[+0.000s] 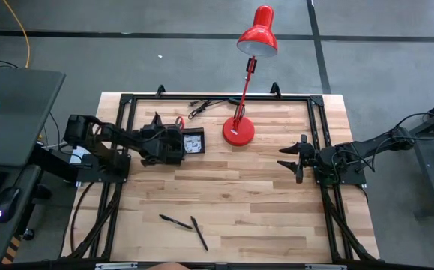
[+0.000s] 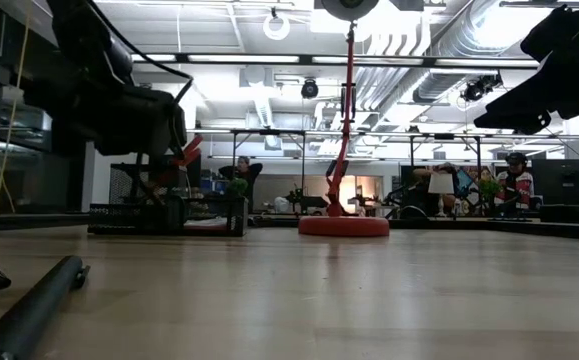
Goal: Pick and place office supplies into organizer
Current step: Put the black pen into the black desk organizer
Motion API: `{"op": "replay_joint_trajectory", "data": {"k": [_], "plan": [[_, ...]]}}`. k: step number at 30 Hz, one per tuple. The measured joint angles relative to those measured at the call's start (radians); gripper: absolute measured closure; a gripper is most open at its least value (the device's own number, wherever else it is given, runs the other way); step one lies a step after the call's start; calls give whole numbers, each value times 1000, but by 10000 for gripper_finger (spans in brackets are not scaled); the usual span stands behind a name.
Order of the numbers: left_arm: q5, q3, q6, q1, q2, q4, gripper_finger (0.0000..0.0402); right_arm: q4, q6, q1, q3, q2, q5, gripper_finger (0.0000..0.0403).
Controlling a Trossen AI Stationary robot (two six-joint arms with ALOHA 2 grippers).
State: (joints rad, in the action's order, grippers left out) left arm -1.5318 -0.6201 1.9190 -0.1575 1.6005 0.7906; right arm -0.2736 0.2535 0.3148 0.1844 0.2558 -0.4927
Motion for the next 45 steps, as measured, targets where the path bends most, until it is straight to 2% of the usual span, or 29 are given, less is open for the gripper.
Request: {"op": "replay_joint_trajectory", "data": {"k": [4,13,18,26,30,34,40,45], "plan": [[-1,0,13,29,0,-4,360,0,0,0,0,0,0,187],[-24,0,23,72,0,6,251,0,0,0,0,0,1,187],[-36,0,30,79,-2,7,208,0,0,0,0,0,1,187],[-35,-35,53,113,-36,90,189,0,0,0,0,0,4,187],[62,-88,39,163,-74,156,196,-1,0,0,0,0,3,187],[175,-142,-109,264,-99,182,199,-7,0,0,0,0,4,187],[226,-249,-425,489,-101,117,195,-7,0,0,0,0,3,187],[420,-305,-685,642,-101,110,201,-16,0,0,0,0,3,187]]}}
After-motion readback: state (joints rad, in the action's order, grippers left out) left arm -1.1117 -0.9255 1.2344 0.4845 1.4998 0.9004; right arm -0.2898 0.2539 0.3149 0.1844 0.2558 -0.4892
